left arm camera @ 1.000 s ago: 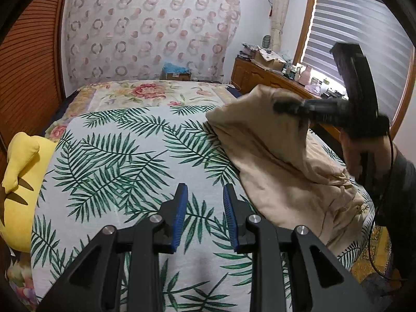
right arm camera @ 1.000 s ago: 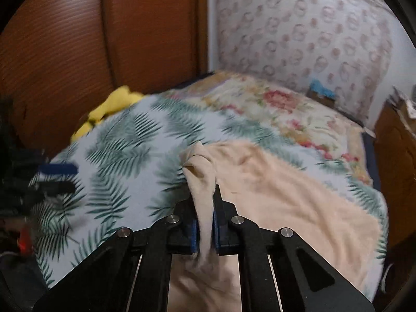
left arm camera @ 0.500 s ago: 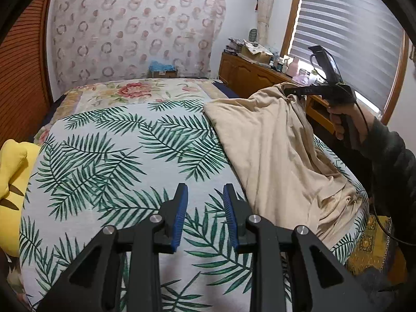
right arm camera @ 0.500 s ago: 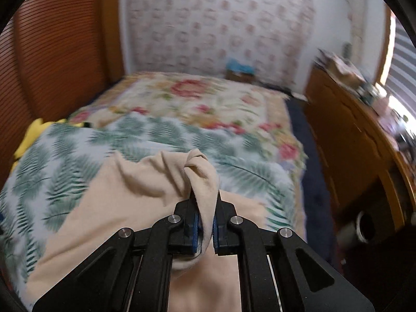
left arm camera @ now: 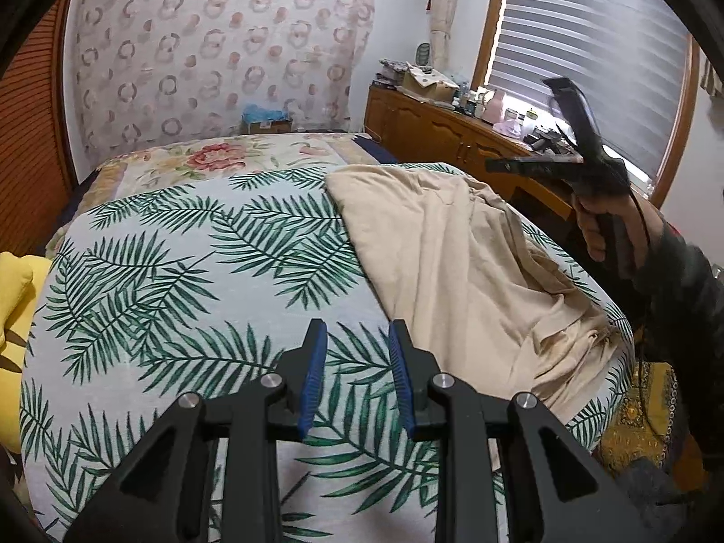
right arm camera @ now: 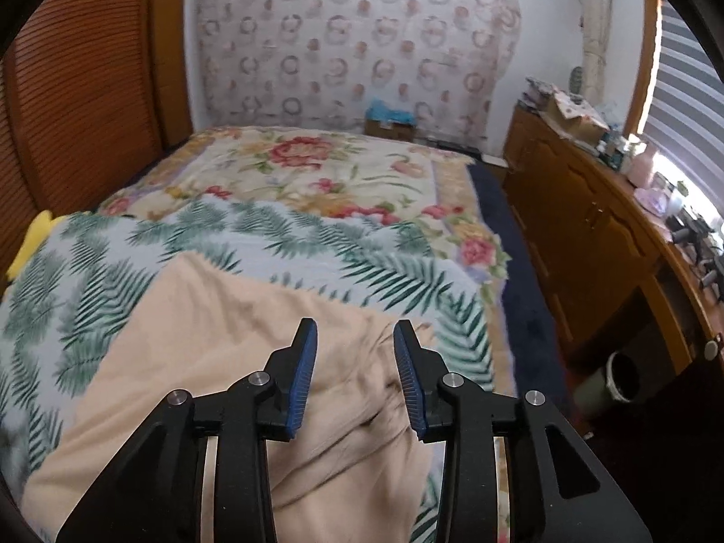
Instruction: Fold small clothes
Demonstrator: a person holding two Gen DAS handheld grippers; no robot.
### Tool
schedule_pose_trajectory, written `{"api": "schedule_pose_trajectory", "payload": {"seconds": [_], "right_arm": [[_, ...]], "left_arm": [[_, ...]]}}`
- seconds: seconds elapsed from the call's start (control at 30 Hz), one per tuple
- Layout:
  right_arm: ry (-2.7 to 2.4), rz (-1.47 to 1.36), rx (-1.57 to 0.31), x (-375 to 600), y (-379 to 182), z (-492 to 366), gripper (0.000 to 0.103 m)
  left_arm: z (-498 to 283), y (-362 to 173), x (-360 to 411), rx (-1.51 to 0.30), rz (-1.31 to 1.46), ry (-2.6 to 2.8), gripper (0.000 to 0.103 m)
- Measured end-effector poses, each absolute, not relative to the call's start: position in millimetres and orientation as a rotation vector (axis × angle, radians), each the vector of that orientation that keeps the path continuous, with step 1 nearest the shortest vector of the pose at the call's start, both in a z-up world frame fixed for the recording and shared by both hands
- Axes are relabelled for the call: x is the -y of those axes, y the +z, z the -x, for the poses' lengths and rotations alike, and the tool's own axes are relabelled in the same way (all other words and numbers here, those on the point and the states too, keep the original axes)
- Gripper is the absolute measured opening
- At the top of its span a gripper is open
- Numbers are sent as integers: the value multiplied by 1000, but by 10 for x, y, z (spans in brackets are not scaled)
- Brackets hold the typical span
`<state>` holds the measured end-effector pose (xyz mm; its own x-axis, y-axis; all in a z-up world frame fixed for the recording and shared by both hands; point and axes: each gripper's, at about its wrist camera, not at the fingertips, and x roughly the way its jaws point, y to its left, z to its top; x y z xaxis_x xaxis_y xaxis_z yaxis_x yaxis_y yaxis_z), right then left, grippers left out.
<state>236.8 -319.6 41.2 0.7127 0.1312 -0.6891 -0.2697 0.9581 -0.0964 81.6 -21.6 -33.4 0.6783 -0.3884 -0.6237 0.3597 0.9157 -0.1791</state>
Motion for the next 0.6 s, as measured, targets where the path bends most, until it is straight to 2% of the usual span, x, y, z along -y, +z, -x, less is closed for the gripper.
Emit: {"api": "schedule_pose_trajectory", "payload": {"seconds": [0.33, 0.6], "right_arm": [[358, 233, -770, 3121, 116, -1318, 35], [404, 220, -819, 3121, -124, -842, 35]], "left_arm": [[-754, -403, 469, -726, 20, -471, 26], [-755, -447, 621, -749, -11, -499, 26]]}}
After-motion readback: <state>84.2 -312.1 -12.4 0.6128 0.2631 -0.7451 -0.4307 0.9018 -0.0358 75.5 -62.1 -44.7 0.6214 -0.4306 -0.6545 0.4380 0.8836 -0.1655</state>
